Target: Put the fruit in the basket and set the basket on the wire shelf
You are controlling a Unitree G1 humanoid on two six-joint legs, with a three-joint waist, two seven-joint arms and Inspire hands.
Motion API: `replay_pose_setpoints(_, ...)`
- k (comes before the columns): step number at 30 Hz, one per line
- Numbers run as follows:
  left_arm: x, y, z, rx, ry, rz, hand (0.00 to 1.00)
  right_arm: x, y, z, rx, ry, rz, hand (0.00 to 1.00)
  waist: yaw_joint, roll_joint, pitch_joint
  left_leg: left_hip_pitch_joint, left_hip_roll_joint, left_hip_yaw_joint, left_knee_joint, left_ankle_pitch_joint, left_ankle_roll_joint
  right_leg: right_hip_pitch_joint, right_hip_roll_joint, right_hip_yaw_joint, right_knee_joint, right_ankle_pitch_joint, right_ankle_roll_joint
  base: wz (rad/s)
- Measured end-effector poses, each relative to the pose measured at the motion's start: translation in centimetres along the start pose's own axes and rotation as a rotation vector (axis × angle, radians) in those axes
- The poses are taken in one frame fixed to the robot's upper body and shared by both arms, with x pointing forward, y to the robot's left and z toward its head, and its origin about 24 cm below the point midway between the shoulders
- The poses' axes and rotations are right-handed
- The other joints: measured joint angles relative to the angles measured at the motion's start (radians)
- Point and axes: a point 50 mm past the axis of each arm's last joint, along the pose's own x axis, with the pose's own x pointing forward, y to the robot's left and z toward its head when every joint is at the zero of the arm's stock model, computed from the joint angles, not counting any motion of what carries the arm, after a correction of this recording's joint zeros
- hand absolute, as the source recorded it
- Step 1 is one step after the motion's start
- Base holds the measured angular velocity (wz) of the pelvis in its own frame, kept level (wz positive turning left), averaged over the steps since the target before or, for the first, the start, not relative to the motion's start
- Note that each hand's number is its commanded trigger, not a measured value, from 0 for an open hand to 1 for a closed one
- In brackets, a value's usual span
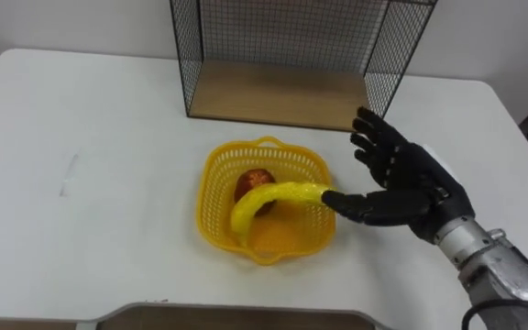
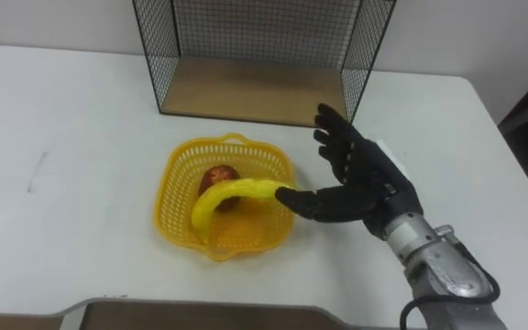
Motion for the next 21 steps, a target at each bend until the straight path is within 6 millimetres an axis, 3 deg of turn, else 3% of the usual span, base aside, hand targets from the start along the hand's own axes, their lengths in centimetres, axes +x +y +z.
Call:
replay_pose_setpoints(6,-0.2,3.8,-2.0,-0.561,0.080,0.224,0.00,-1.5,-2.7,1.5,0.221,-0.126,-0.157,0.00,0.046,-0.004,0.0002,0.014,-0.001,-0.004,0.000,0.000,0.000,0.017,0.000,-0.002,-0.005,0.000,0.000,0.03)
replay_pose_setpoints(9,-0.5,6.4,-1.3,-0.792,0.065,0.386,0.00,-2.4,-4.3,2.1,0.249,-0.162,-0.285,0.00,0.055,0.015,0.0020,0.034,-0.003,-0.024,-0.007,0.000,0.001,0.034,-0.001,-0.009,-0.006,0.000,0.000,0.17)
replay_pose_setpoints(12,-1.2,8.9,0.1,-0.887,0.015,0.548,0.00,-3.5,-5.4,2.7,0.239,-0.177,-0.410,0.00,0.069,0.047,0.0012,0.034,-0.003,-0.028,-0.009,0.000,0.001,0.035,-0.001,-0.009,-0.005,0.000,0.001,0.06)
replay_pose_setpoints(15,-3.0,11.8,4.2,-0.937,-0.172,0.704,0.00,-4.6,-5.9,3.0,0.182,-0.168,-0.511,0.00,0.070,0.063,0.0002,0.022,-0.004,-0.038,-0.005,0.001,-0.001,0.027,-0.003,-0.026,-0.004,-0.002,0.003,0.11)
replay_pose_setpoints(17,-5.7,14.0,7.7,-0.920,-0.368,0.855,0.00,-5.4,-6.1,3.3,0.126,-0.164,-0.585,0.00,0.080,0.069,-0.0019,0.025,-0.004,-0.038,-0.007,0.001,-0.002,0.029,-0.003,-0.028,-0.003,-0.006,0.001,0.00)
replay_pose_setpoints(20,-9.0,15.6,10.5,-0.940,-0.574,0.990,0.00,-5.7,-6.3,3.5,0.070,-0.155,-0.646,0.00,0.078,0.066,-0.0057,0.024,-0.004,-0.038,-0.005,0.000,-0.002,0.024,-0.003,-0.028,0.001,-0.009,0.000,0.00)
replay_pose_setpoints(21,-10.9,16.0,12.2,-0.944,-0.682,1.054,0.00,-6.1,-6.5,3.2,0.059,-0.143,-0.677,0.00,0.078,0.063,-0.0078,0.023,-0.004,-0.038,-0.001,0.000,-0.002,0.021,-0.003,-0.027,0.001,-0.009,0.000,0.00)
